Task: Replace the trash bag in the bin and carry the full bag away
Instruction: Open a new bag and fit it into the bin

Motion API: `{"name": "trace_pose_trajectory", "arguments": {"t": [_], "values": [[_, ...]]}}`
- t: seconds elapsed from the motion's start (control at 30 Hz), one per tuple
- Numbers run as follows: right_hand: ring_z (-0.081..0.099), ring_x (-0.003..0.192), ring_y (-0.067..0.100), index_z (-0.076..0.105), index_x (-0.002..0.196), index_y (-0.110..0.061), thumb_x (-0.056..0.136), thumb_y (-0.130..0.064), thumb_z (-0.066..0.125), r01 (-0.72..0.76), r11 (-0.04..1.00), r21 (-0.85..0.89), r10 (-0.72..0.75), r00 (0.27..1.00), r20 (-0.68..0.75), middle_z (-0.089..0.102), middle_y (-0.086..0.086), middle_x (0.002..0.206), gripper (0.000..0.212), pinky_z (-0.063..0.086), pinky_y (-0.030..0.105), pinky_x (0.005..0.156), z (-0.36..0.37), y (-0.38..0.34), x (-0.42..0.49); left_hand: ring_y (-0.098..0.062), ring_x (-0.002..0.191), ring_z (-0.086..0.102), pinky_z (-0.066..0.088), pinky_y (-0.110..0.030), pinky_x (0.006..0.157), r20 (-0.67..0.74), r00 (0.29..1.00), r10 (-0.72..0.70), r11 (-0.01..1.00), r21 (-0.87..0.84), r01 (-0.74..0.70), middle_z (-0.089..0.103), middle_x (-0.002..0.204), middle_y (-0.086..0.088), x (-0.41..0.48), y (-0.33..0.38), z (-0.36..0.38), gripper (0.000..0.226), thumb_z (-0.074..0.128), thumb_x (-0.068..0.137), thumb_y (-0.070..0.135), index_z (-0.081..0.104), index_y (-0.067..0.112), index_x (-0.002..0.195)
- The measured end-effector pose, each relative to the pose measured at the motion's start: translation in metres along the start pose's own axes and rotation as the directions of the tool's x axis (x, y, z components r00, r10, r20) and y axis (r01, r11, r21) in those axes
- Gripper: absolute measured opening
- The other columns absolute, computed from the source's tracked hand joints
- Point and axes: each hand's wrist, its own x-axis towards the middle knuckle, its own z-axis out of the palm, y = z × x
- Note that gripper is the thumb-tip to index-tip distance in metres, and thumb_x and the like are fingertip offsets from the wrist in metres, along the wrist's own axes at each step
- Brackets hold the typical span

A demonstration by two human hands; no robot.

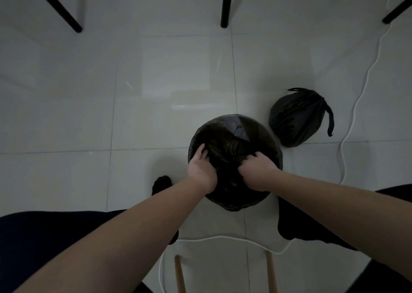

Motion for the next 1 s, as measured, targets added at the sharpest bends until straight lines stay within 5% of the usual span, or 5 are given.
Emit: {"name": "trace_pose_trajectory", "arguments": {"t": [0.17,0.33,0.47,0.63,1.0], "values": [[0.052,0.125,0.031,0.064,0.129,-0.021,0.092,-0.035,0.044,0.024,0.997,-0.076,-0.042,0.971,-0.234,0.063,0.005,0.129,0.044,0.027,0.052,0.116,0.0,0.014,0.015,-0.031,0.161,-0.001,-0.016,-0.056,0.125,0.093,0.995,0.03,0.998,-0.055,-0.025,0.015,0.174,-0.005,-0.013,0.0,-0.004,0.07,0.021,0.106,0.056,0.011,0.024,0.167],[0.01,0.157,0.028,0.028,0.161,-0.018,0.105,-0.04,0.02,-0.133,0.96,-0.247,0.16,0.983,0.095,0.027,0.009,0.167,0.061,-0.019,0.057,0.121,0.008,0.031,0.017,-0.03,0.16,-0.013,-0.022,-0.058,0.121,0.074,0.994,-0.075,0.99,0.125,0.066,-0.002,0.175,-0.003,-0.014,-0.017,-0.007,0.076,0.019,0.104,0.064,-0.005,0.027,0.166],[0.015,0.155,0.034,0.031,0.16,-0.02,0.103,-0.043,0.029,-0.088,0.981,-0.173,0.118,0.978,0.171,0.031,0.01,0.165,0.061,-0.016,0.065,0.119,0.0,0.01,0.016,-0.032,0.159,-0.016,-0.027,-0.058,0.118,-0.044,0.992,-0.119,0.986,0.115,0.123,0.002,0.175,-0.008,-0.004,-0.022,-0.009,0.069,0.022,0.107,0.055,0.004,0.024,0.166],[0.05,0.123,0.033,0.064,0.131,-0.016,0.099,-0.032,0.04,-0.113,0.989,-0.096,0.098,0.983,-0.152,0.063,0.009,0.129,0.043,0.015,0.059,0.118,-0.008,-0.001,0.017,-0.034,0.16,-0.006,-0.013,-0.057,0.125,-0.026,0.997,-0.066,0.993,-0.102,0.063,0.007,0.174,-0.011,-0.001,-0.007,-0.013,0.066,0.02,0.107,0.05,0.017,0.02,0.166],[0.012,0.157,0.031,0.013,0.164,-0.023,0.104,-0.049,0.034,-0.042,0.995,0.094,0.024,0.982,0.185,0.02,0.003,0.17,0.07,-0.014,0.07,0.117,0.014,0.001,0.048,-0.036,0.159,-0.015,-0.037,-0.063,0.105,0.053,0.985,-0.162,0.983,0.094,0.156,0.004,0.174,-0.012,0.001,-0.021,0.016,0.071,0.02,0.105,0.057,0.008,0.025,0.167]]}}
